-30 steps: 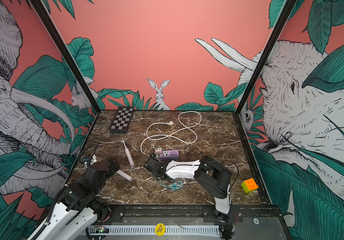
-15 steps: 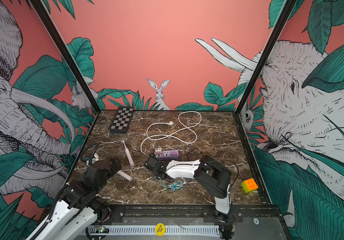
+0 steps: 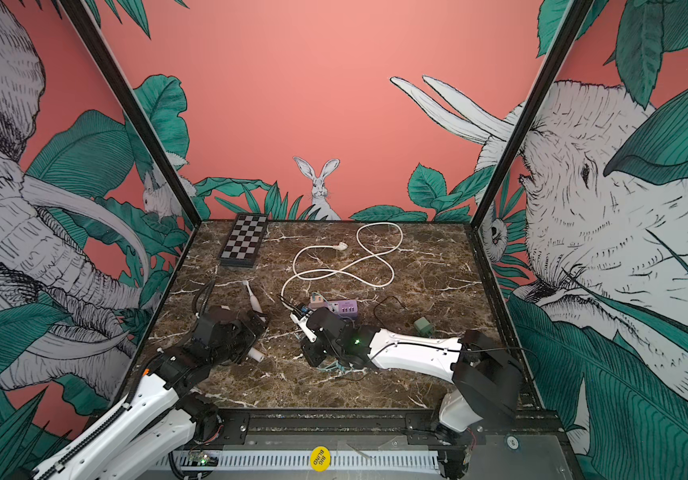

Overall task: Charge the electric toothbrush
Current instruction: Pick up the charging cable from the center of the board.

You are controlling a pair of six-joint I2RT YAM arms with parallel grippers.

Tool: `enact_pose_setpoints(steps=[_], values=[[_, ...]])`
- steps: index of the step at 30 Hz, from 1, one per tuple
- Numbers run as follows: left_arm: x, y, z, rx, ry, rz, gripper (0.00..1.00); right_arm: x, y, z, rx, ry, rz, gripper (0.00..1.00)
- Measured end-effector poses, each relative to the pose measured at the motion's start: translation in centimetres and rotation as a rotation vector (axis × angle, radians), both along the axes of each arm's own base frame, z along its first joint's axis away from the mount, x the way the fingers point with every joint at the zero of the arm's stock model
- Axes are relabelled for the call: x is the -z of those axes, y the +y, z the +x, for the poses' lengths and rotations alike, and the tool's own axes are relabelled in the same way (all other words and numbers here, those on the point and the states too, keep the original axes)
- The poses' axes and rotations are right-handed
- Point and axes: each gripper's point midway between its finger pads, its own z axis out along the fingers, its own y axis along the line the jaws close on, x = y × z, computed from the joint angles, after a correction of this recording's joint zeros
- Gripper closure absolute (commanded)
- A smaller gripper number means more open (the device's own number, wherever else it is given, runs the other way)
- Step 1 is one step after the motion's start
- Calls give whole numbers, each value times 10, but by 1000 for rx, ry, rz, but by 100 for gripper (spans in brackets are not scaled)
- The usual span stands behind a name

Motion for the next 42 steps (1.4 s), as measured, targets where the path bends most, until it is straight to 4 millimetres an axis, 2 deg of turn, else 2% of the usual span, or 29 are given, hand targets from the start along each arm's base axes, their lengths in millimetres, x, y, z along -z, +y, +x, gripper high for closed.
enact_pose_setpoints(steps=[5,11,17,20,28,35,42], values=[[-9,-29,3,45,16,-114,12,-7,7,-6,-62,-17,38,100],[-7,-62,-3,125,53,-175,29,-8,8,-8,-90,-30,36,100],[-16,-64,-2,121,34,-208,54,-6,5,-6,-80,-50,16,100],[-18,-64,-3,121,27,-213,61,-6,6,-6,-81,-66,3,100],[-10,-70,-4,146,53,-202,65,-21,14,-6,-87,-115,10,100],[-9,-73,-5,162,59,-196,80,-18,15,-6,-91,-125,-9,100],[-9,-73,-5,172,58,-189,90,-14,15,-5,-92,-134,-32,100]])
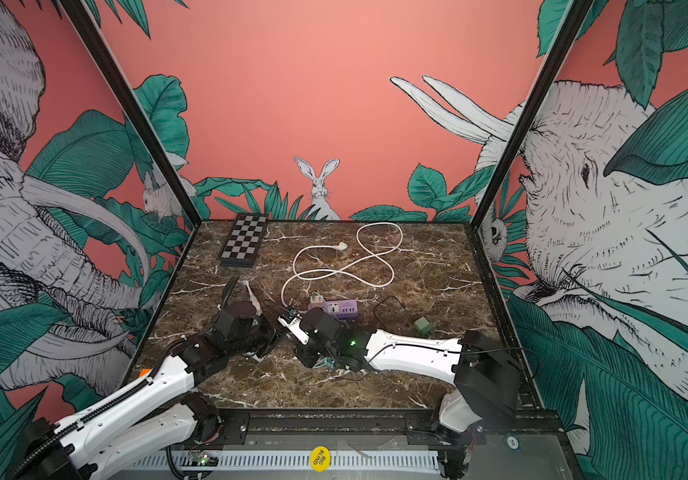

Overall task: Charge the electric toothbrush
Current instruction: Pick up the charging cable from the center of the board.

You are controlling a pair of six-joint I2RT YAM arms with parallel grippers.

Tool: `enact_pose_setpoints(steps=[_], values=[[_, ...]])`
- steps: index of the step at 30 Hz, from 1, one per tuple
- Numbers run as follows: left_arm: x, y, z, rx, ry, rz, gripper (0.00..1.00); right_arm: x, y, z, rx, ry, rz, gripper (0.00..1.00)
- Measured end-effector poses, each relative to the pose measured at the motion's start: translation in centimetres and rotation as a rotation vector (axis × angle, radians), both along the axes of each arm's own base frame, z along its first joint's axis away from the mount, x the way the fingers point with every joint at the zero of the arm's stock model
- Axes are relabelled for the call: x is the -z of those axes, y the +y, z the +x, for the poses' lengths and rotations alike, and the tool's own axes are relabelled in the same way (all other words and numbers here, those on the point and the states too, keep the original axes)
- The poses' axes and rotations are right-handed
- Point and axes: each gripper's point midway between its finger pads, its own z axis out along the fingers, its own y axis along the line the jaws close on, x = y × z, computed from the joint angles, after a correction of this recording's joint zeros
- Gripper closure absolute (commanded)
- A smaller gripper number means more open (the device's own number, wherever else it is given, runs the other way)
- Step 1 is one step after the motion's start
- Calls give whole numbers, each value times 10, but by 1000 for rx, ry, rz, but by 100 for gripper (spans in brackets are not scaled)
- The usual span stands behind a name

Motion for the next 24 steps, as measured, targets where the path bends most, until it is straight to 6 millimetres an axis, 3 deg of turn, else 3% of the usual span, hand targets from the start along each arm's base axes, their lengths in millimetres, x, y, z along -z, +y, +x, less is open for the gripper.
enact_pose_setpoints(steps=[16,17,18,20,24], values=[[0,-4,3,30,1,32,100,-1,-4,4,18,-29,-43,100],[-1,-4,3,31,0,34,100,-2,-4,4,19,-33,-46,96],[0,-4,3,33,1,36,100,-1,-4,4,21,-39,-49,81],[-1,-5,3,39,6,37,100,-2,-4,2,17,-47,-54,63],[-1,-6,1,39,16,25,100,-10,-7,-4,-8,-94,-28,55]])
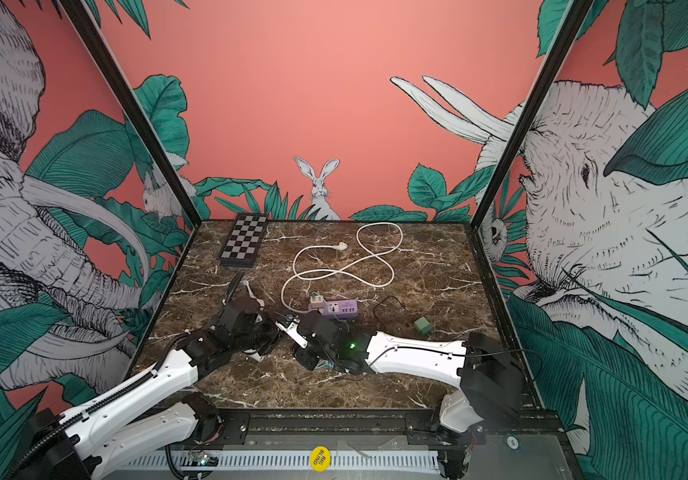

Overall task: Charge the electric toothbrush
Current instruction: Pick up the charging cable from the center of the board.

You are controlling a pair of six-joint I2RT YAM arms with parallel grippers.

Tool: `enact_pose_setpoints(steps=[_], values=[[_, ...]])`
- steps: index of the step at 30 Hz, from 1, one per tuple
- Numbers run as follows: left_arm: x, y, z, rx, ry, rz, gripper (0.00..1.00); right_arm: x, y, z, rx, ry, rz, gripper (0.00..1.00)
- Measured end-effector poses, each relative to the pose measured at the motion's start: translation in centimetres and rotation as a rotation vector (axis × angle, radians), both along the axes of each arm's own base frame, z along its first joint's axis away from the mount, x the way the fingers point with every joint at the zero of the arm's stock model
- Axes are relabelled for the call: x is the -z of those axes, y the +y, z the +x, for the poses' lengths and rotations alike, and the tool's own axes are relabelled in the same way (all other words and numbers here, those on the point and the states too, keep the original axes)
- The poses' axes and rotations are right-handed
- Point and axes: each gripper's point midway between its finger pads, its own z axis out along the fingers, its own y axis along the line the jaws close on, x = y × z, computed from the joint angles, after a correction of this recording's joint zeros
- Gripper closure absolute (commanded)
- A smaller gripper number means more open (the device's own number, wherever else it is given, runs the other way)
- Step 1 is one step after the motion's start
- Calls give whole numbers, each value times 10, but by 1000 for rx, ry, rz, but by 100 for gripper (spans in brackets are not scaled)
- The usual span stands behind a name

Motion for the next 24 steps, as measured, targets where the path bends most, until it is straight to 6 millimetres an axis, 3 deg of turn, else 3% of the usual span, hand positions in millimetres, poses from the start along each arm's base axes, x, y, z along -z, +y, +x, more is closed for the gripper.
enact_pose_setpoints(steps=[4,9,12,18,24], values=[[-5,1,-1,-31,15,-30,100,2,-23,-10,-13,-87,90,55],[-9,3,-5,-82,45,-95,100,44,-43,-17,-51,-265,101,61],[-5,3,-7,-97,77,-120,100,55,-40,-14,-71,-351,80,62],[-3,1,-10,-107,108,-153,100,21,-20,1,-43,-503,185,59],[-3,0,-11,-112,121,-170,100,-6,-3,7,-38,-572,256,70]])
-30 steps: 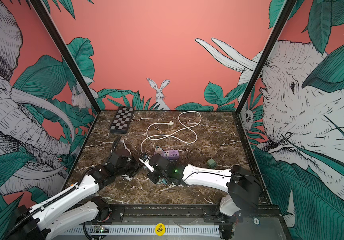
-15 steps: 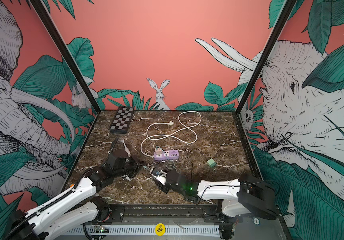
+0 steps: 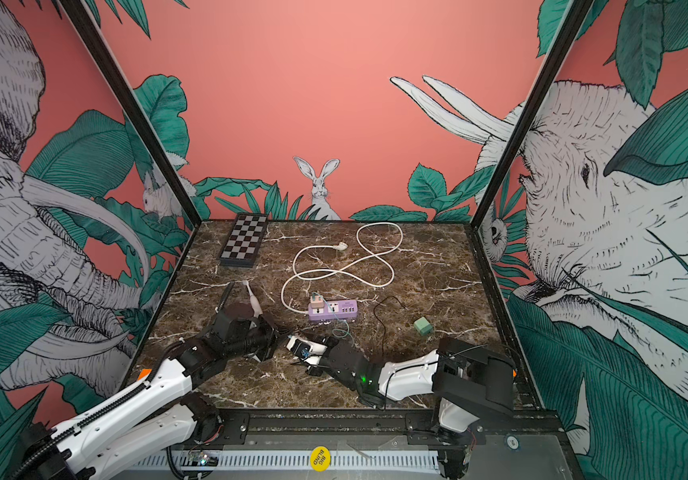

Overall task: Charge the electric toothbrush
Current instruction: Pick up the charging cable from the center of the board.

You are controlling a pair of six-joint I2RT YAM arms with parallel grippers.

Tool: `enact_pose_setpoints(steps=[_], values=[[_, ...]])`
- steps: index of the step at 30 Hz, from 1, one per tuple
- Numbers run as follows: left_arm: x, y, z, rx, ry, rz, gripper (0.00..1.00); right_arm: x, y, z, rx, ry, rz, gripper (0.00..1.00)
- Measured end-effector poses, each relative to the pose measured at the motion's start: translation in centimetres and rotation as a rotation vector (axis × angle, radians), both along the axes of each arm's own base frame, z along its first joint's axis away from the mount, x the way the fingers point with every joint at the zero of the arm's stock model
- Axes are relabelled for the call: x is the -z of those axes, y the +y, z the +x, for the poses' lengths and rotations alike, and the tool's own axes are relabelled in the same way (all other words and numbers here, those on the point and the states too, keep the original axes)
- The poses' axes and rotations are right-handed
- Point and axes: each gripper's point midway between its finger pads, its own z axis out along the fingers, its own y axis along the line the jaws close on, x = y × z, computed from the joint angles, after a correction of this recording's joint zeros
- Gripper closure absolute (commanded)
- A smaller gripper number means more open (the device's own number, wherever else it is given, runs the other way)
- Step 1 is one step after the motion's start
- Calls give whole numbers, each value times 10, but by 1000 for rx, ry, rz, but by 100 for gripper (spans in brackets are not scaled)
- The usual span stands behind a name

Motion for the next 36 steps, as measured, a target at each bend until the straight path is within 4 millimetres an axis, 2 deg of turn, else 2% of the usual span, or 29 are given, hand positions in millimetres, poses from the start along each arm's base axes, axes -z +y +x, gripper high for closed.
enact_pose_setpoints(steps=[5,17,25,35,36], values=[[-1,-1,0,-1,2,-8,100,-2,6,1,-6,-24,-2,77],[-2,0,-1,-12,3,-28,100,3,8,-1,-25,-50,-52,85],[1,1,-1,-21,11,-27,100,7,10,-1,-25,-64,-95,98],[3,1,-1,-22,13,-33,100,9,9,0,-15,-84,-122,100],[3,1,-1,-25,12,-33,95,9,8,0,-14,-85,-124,100]])
